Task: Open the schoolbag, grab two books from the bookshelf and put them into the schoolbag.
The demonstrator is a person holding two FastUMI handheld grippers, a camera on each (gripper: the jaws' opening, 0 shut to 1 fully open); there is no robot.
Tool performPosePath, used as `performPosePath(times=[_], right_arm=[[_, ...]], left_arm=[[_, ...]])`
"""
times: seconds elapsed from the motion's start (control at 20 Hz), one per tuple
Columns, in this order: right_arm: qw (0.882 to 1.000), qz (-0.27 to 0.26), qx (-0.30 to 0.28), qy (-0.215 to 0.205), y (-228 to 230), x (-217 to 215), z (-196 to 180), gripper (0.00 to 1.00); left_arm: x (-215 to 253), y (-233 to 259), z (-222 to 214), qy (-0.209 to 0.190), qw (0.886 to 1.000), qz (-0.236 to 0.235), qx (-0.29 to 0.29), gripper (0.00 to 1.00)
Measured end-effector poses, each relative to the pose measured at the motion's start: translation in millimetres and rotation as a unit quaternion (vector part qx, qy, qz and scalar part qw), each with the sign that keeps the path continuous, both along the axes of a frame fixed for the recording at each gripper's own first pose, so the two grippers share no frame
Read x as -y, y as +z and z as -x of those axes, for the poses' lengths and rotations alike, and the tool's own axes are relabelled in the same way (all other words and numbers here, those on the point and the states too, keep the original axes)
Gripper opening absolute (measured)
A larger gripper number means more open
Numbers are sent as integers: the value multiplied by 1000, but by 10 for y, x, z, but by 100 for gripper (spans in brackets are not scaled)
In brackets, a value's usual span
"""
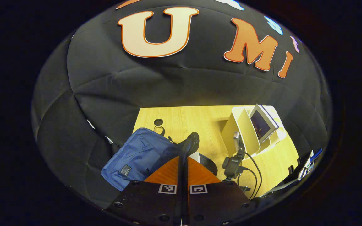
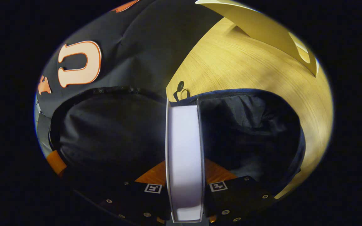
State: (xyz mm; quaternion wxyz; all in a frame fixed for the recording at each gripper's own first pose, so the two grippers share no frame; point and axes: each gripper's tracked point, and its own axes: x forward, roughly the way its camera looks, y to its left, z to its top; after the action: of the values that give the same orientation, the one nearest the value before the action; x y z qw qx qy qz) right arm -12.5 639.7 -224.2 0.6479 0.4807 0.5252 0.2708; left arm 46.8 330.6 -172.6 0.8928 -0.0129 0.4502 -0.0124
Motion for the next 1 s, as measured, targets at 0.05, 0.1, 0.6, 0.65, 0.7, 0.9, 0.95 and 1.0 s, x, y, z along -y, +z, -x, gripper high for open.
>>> performPosePath(times=[0.05,0.1,0.6,0.65,0.7,0.9,0.95,1.0], right_arm=[[1000,2,-9,7,-47,-51,45,40],[1000,-2,-19,7,-61,-92,69,40],[984,99,-87,124,-127,231,646,92],[982,108,-82,130,-110,305,671,96],[981,116,-78,134,-94,381,667,96],[980,156,-32,120,-32,890,507,96],[979,167,-22,112,-19,1032,417,96],[979,177,-6,100,6,1171,313,96]], left_arm=[[9,-3,13,-1,1000,3,-1,1],[9,-16,11,0,1000,1,-2,1],[39,-49,28,8,1000,13,0,1],[34,-55,34,9,1000,13,0,1],[48,-64,38,9,1000,13,1,1],[61,-65,47,13,1000,15,4,1],[62,-74,58,15,1000,15,4,1],[68,-76,65,15,1000,17,4,1]])
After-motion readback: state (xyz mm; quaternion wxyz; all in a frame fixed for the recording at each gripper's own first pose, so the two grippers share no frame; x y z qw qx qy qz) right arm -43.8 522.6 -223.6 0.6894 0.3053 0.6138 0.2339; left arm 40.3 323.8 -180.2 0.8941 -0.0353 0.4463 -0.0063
